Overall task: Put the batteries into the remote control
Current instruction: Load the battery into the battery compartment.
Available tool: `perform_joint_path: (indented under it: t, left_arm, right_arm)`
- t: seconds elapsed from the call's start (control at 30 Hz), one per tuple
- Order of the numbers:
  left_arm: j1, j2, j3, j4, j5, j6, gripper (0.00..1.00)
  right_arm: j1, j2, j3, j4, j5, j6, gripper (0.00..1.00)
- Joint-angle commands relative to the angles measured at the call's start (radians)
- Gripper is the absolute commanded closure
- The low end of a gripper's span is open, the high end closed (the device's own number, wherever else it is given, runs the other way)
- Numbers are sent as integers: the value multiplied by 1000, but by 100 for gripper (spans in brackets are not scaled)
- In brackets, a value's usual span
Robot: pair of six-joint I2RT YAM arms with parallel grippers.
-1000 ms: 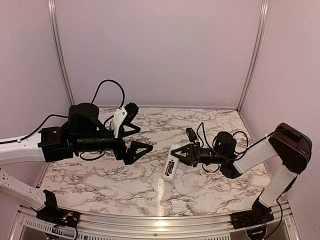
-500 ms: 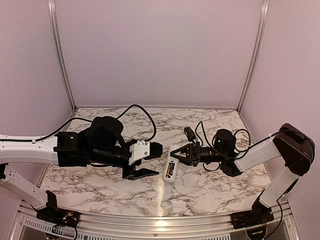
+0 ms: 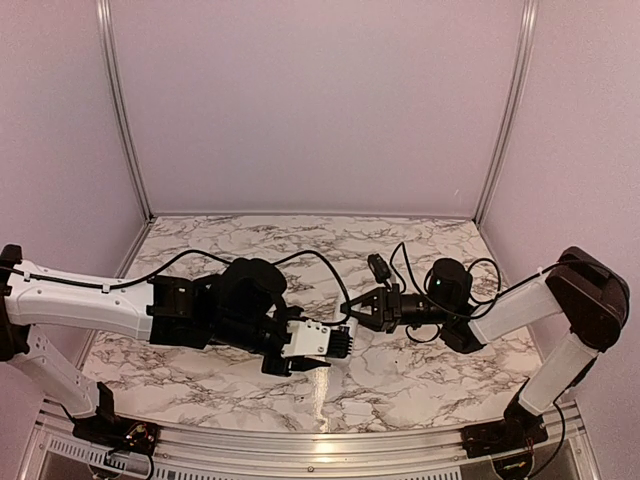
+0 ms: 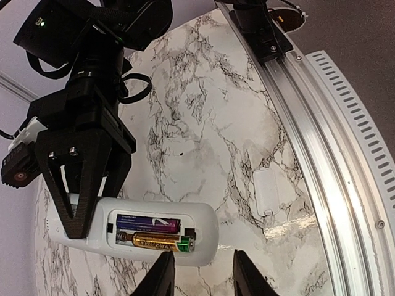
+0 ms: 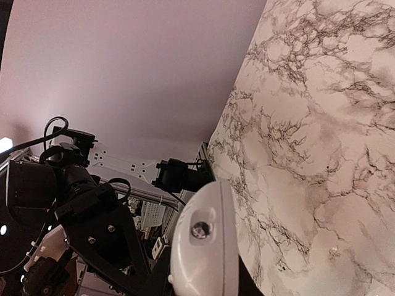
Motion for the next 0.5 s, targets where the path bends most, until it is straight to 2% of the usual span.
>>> perform_joint_path:
  t: [0.0, 0.47]
  left_arm:
    - [-11, 39, 48, -8, -21, 47, 68]
    - [-14, 82, 75, -4, -54, 63, 75]
  right_arm:
    - [19, 2, 6, 57, -7, 18, 100]
    - [22, 10, -12, 103, -6, 40, 100]
